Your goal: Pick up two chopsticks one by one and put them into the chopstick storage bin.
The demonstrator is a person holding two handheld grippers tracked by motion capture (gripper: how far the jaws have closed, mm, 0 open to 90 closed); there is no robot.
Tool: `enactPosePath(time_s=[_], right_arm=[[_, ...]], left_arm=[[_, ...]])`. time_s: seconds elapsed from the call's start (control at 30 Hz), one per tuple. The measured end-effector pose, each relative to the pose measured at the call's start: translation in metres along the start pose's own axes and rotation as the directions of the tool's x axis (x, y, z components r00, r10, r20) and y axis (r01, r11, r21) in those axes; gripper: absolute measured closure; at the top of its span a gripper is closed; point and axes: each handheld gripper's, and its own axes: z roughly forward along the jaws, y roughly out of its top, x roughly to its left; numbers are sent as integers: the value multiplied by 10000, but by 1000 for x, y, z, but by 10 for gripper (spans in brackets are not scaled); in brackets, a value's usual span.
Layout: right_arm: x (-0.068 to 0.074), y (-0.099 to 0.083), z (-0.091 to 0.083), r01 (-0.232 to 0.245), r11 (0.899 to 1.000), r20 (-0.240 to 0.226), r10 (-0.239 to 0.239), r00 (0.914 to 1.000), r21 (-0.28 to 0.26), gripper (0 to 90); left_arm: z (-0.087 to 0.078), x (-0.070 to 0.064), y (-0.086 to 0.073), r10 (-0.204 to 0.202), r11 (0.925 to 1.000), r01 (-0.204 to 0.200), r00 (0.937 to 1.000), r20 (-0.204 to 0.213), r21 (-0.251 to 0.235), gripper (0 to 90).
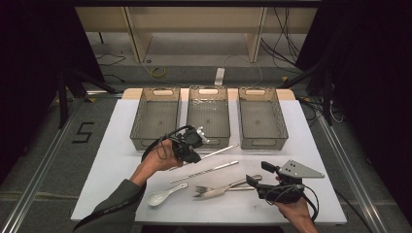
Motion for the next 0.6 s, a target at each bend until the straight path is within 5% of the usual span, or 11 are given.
enactPosePath(time_s=[0.27, 0.4, 0.6], right_arm=[[-1, -1, -1, -65, 10000, 70, 65, 10000, -3, 252], [-2, 0, -1, -125, 9999, 83, 125, 9999, -32, 253], [-2, -1, -1, -133, 9999, 61, 133, 9999, -22, 253]], left_arm=[[-42, 25, -11, -845, 9904, 805, 9959, -310, -1120, 859], [-49, 36, -16, -1240, 9828, 1142, 9905, -599, -1450, 859], [-56, 66, -24, -2359, 9570, 2120, 9660, -1058, -1977, 859]])
